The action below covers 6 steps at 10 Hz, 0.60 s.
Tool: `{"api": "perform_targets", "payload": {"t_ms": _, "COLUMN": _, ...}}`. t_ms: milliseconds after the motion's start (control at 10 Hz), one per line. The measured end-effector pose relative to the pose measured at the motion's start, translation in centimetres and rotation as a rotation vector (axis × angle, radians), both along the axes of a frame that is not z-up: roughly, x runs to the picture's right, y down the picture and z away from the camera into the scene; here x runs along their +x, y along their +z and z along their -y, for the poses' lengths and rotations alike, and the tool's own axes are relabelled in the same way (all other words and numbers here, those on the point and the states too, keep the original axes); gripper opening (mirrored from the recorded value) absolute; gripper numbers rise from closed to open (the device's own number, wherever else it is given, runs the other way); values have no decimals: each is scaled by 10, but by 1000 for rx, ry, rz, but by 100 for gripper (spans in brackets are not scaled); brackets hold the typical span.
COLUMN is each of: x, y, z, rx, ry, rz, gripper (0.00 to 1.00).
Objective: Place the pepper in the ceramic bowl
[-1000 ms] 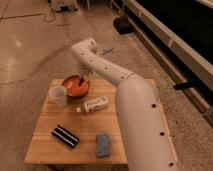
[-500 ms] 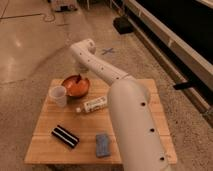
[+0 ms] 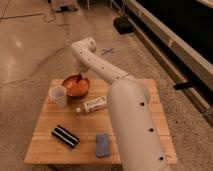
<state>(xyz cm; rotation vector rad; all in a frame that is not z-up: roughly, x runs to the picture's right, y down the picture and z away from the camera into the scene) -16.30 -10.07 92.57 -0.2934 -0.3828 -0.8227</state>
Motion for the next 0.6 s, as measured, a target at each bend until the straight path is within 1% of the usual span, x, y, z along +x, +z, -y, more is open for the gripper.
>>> {"api": "perform_targets", "payload": {"t_ms": 200, "x": 10, "y": -2, "z": 6, "rx": 3, "ry": -10, "rz": 1, "gripper": 61}}
{"api": "perform_targets", "payload": {"t_ms": 300, "x": 12, "y": 0, "z": 6, "rx": 0, "ry": -14, "rz": 1, "gripper": 61}}
{"api": "perform_targets", "payload": {"t_ms": 500, "x": -2, "y": -4, "z": 4, "rx": -4, "ry": -29, "rz": 10, "gripper": 61}}
{"api": "perform_targets", "payload": {"t_ms": 600, "x": -8, "y": 0, "z": 6, "rx": -5, "ry": -37, "rz": 8, "gripper": 61}}
